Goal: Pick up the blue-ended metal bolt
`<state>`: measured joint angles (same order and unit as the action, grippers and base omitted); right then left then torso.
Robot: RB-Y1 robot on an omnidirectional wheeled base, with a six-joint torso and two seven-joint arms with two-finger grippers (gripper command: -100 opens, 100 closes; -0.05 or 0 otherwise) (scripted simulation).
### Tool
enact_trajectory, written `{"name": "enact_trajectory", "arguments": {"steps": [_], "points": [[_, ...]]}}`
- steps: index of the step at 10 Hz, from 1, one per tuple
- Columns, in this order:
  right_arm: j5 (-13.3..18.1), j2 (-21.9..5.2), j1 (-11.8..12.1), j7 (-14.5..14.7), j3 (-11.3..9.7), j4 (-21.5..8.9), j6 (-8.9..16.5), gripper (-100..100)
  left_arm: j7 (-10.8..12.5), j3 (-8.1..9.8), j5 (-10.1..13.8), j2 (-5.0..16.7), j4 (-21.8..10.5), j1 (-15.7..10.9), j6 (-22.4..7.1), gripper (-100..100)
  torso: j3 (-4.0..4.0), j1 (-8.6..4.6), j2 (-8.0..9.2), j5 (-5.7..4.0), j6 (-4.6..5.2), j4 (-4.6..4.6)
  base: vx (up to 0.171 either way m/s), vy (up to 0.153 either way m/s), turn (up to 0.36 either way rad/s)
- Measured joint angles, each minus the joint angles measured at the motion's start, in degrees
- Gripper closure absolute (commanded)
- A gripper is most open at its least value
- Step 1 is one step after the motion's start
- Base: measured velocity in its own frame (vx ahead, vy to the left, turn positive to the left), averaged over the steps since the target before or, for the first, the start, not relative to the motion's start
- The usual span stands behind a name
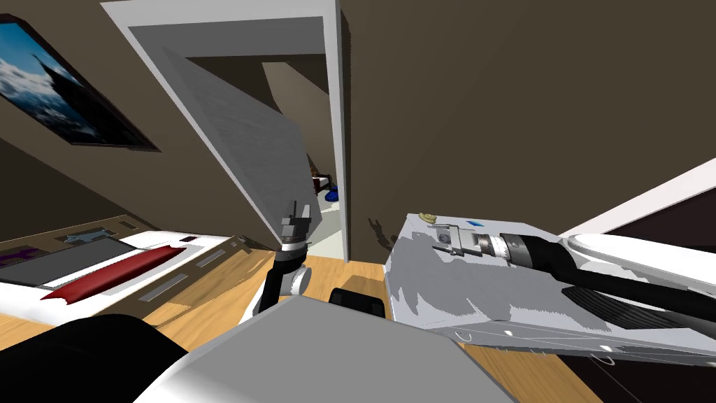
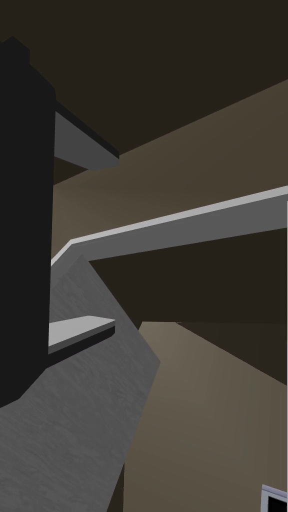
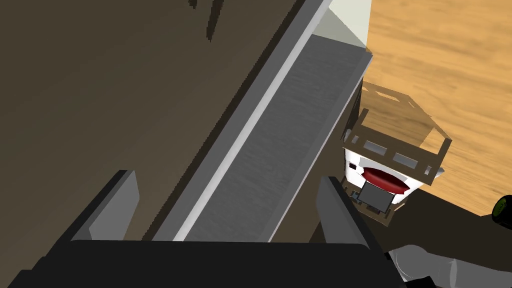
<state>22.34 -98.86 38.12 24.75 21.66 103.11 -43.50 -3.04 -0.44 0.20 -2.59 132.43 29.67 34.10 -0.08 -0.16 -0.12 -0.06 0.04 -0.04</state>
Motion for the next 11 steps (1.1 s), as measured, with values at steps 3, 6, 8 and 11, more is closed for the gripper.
{"name": "enact_trajectory", "arguments": {"steps": [3, 6, 8, 11], "points": [[0.51, -5.36, -0.36, 0.8, -2.36, -2.83, -0.33, -100, 0.0, 0.0, 0.0, 0.0, 0.0, 0.0, 0.0, 0, 0.03, 0.01, 0.04, 0.01, 0.01, 0.01, 0.045, -0.038, -0.036], [2.44, -9.8, 1.27, -0.47, -1.89, -4.67, -0.56, -100, 0.0, 0.0, 0.0, 0.0, 0.0, 0.0, 0.0, 0, 0.04, 0.07, 0.08, 0.01, 0.0, 0.02, 0.034, -0.028, -0.024], [3.83, -13.0, 2.27, -0.95, -1.97, -6.3, -0.8, -100, 0.0, 0.0, 0.0, 0.0, 0.0, 0.0, 0.0, 0, 0.03, 0.03, 0.05, 0.0, 0.01, 0.01, 0.047, -0.04, -0.039], [5.56, -18.74, 4.52, -1.42, -2.09, -8.99, -0.81, -100, 0.0, 0.0, 0.0, 0.0, 0.0, 0.0, 0.0, 0, 0.01, -0.01, 0.01, 0.0, 0.02, 0.01, 0.042, -0.038, -0.029]]}}
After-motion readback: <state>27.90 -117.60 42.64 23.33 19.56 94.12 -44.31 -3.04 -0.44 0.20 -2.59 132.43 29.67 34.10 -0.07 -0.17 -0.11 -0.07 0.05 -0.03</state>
